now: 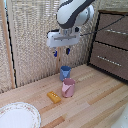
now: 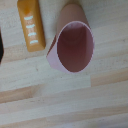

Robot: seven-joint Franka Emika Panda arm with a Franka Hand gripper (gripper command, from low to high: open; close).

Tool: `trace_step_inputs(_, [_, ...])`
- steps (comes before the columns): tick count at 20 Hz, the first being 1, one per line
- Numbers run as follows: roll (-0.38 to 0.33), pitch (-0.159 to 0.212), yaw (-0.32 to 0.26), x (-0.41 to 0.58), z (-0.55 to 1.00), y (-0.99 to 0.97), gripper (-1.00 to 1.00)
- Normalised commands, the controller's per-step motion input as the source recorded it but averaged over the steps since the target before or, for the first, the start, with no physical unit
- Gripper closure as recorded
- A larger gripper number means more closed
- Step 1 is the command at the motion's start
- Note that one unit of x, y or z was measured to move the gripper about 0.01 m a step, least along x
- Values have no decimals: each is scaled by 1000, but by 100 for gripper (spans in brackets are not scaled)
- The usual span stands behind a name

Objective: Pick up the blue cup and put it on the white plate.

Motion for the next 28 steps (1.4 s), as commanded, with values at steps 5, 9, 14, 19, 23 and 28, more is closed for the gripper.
trace_step_inputs(5, [22, -1, 0, 383, -17, -289, -100])
trace_step_inputs(9, [33, 10, 13, 598, -69, -481, -100])
trace_step_inputs(14, [21, 10, -3, 596, -67, -540, -100])
trace_step_inputs(19, [3, 70, -138, 444, -57, -658, -100])
trace_step_inputs(23, [0, 144, -169, 229, -35, -620, -100])
trace_step_inputs(28, [0, 124, -92, 195, -169, -322, -100])
